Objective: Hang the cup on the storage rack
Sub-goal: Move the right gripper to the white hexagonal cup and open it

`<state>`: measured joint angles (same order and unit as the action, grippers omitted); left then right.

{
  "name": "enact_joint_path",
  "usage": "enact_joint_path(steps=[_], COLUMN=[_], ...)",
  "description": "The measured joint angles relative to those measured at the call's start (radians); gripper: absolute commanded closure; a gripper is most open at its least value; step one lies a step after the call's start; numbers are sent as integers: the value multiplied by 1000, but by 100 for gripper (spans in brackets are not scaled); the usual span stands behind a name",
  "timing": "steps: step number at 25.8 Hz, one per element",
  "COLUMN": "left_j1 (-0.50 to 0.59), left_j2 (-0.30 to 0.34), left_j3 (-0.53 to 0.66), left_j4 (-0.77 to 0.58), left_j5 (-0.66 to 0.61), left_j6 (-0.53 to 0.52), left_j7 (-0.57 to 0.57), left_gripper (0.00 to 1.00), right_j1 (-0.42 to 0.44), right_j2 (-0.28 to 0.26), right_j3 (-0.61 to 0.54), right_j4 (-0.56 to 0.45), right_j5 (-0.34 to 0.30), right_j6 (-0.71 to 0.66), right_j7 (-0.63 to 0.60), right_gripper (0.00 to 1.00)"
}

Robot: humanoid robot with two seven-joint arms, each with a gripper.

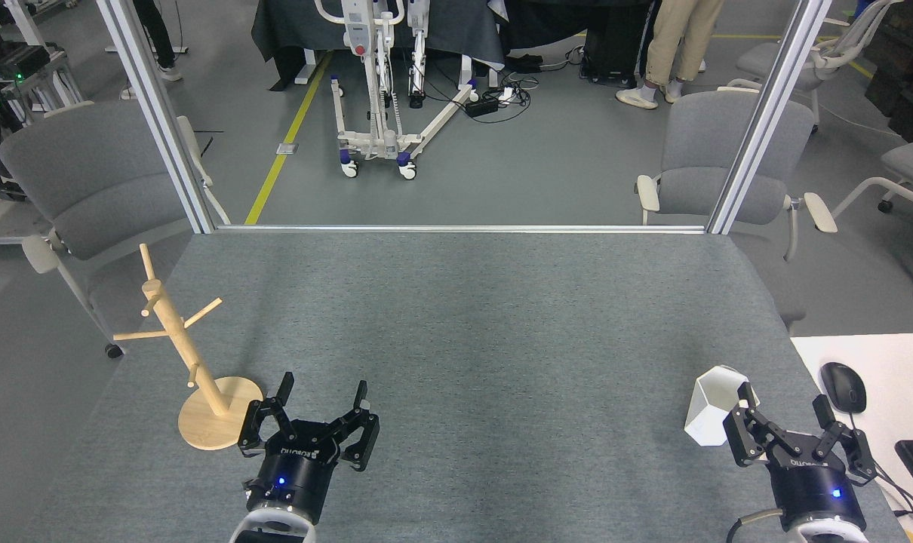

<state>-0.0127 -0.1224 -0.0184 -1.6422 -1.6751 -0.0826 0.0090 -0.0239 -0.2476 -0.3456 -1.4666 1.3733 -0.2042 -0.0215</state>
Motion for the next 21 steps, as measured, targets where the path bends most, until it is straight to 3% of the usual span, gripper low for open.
enact_joint_path(steps=[6,14,21], left_j1=[-3,-17,-27], left_j2=[0,-2,-3], left_j3=[0,0,0], left_j4=[6,20,26], left_j5=[0,0,0], left_j6=[-2,-4,-3], left_j7=[0,0,0], left_gripper=[1,1,1], right_j1=[-4,-19,-71], right_j2=[-26,-30,-32], right_j3=[-16,-4,25], right_j4=[109,163,230], right_j5=[52,137,153], right_j6=[-40,-43,-36], right_j7=[3,-8,-10], right_gripper=[0,0,0])
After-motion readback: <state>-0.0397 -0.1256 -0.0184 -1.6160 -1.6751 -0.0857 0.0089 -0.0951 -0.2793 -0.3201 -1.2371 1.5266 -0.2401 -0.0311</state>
